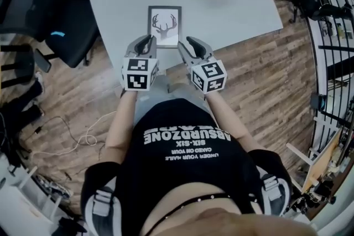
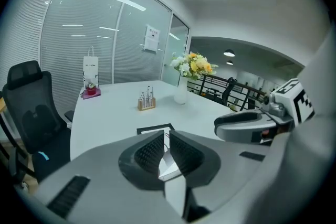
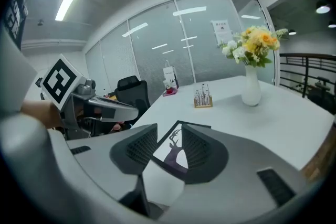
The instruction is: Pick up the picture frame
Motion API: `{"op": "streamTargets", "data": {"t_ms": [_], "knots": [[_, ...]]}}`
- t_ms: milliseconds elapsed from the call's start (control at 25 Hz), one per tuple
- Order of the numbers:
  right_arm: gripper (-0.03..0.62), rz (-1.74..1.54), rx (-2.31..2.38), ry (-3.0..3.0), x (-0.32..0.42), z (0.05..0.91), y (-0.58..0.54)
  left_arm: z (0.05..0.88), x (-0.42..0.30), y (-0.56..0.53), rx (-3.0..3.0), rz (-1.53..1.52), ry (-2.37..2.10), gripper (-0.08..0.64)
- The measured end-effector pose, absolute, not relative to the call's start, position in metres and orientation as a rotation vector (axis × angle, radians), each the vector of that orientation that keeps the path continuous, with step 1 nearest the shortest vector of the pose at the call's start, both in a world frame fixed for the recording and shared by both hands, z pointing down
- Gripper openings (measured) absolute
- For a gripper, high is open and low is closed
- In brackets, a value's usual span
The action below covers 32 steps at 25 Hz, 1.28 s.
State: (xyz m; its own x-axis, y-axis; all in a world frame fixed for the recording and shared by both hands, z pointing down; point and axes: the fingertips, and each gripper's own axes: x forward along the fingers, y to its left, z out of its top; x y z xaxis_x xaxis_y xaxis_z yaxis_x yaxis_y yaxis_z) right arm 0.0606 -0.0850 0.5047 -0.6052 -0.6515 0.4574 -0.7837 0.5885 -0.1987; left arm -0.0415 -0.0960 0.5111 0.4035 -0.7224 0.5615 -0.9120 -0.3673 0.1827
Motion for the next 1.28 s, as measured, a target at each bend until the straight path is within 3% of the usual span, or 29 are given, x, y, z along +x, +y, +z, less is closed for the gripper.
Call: {"op": "streamTargets", "data": {"t_ms": [120, 240, 1280], "knots": [[0.158, 0.6, 1.147, -2.431, 0.055, 0.523, -0.097, 0.522, -0.049, -0.108, 2.183, 0.572, -1.382, 0.032], [0.158, 0.624, 1.147, -2.387, 0.055, 0.538, -0.108, 0.535, -0.052, -0.119, 2.165, 0.607, -1.343, 0.107], [0.178, 0.893, 1.061, -2.07, 0.068, 0.661, -0.145, 0.658, -0.059, -0.135, 1.914, 0.835, -1.123, 0.11]]}}
